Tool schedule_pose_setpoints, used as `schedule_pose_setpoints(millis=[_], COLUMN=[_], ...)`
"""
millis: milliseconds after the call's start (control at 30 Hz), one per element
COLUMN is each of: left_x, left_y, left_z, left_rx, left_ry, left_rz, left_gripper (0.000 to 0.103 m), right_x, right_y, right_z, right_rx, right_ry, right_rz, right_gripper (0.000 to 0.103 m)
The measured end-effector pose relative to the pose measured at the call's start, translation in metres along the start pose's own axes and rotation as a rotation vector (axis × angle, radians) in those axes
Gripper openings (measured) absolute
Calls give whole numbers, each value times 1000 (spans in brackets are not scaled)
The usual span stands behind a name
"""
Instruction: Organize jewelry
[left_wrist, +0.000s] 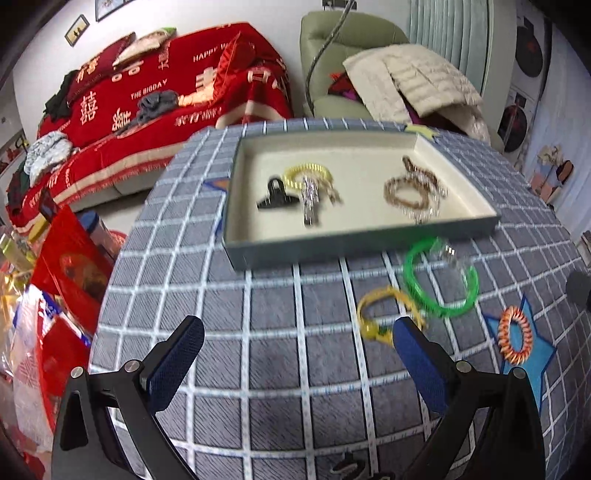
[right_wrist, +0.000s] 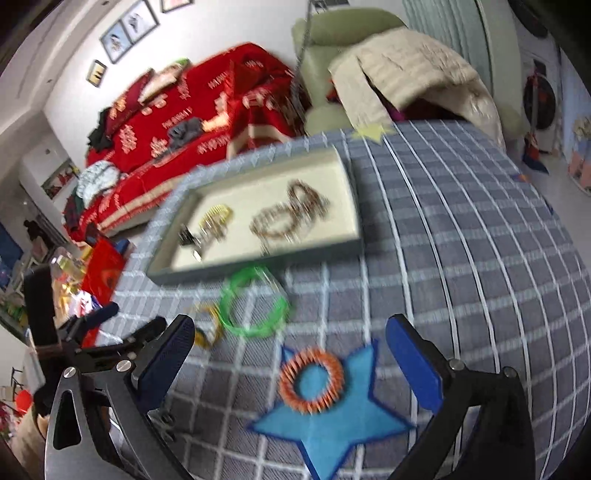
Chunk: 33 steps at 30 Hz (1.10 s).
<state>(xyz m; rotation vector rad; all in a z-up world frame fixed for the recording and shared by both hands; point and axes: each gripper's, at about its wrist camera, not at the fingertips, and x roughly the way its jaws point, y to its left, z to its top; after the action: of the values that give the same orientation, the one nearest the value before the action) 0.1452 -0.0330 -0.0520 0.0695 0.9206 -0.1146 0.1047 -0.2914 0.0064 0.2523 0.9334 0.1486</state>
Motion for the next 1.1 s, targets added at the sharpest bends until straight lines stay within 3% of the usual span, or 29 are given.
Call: schedule_pose_setpoints(millis=[133,367,733,900,967,1100], left_x=[9,18,29,31,34,33], left_y=[-1,0,-9,-16,-20,-26], left_z=[-7,-3,5,8,8,6], left_rx=[-40,-76,4,44,63,98], left_ry=[44,67,69,65,76,60], left_rz=[-11,-3,3,7,8,3], left_gripper=[103,103,103,103,103,100], right_x=[12,11,15,23,28,32], right_y=[-18,-28,-23,-17,-13,-5], right_z=[-23,-33,-30,-27,-28,-32], right_rx=[46,46,12,-23,-55,-115], right_ry=[69,80,78,94,111,113], right_rz=[-38,-104,-157,-181,-202,-239], right_gripper=[103,103,102,87,72,64])
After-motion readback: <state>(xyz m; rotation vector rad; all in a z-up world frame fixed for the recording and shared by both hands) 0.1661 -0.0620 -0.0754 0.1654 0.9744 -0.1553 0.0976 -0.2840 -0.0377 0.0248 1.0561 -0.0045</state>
